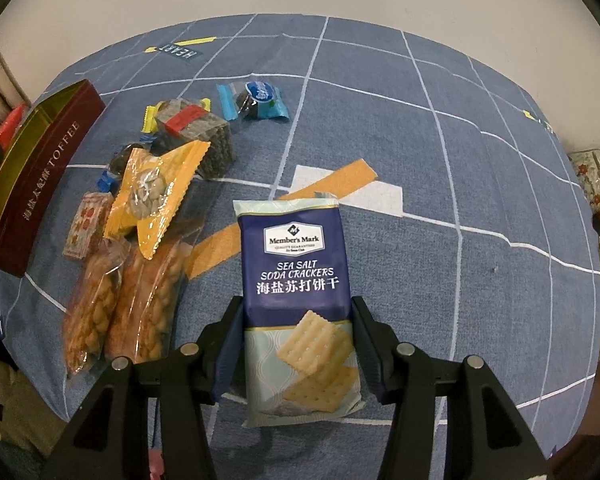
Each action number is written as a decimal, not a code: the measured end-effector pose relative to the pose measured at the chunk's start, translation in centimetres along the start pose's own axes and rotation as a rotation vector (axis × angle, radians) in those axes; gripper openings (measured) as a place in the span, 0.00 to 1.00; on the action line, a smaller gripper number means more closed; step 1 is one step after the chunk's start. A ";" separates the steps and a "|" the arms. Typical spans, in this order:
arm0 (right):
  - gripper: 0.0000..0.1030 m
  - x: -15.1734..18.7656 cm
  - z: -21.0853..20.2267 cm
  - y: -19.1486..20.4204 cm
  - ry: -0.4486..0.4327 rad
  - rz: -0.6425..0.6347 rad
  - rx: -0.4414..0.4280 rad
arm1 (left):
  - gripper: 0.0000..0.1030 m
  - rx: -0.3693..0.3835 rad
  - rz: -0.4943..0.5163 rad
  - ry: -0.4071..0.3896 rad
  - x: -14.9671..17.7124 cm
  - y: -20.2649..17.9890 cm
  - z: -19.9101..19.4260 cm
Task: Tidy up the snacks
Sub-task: 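Carry the red packet into the tin and open the left gripper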
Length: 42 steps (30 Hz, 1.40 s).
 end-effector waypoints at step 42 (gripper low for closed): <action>0.50 -0.9 0.6 0.5 0.065 0.104 0.009 | 0.46 -0.188 0.000 0.108 1.7 8.9 7.6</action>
Point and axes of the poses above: each gripper's, at about its wrist camera, not at the fingertips, and z roughly the way its jaws point, y to its left, x to its underside, the point moved 3 cm from there along z, roughly the way its jaws point, and after that the axes turned 10 degrees about y, right-handed, at the moved point
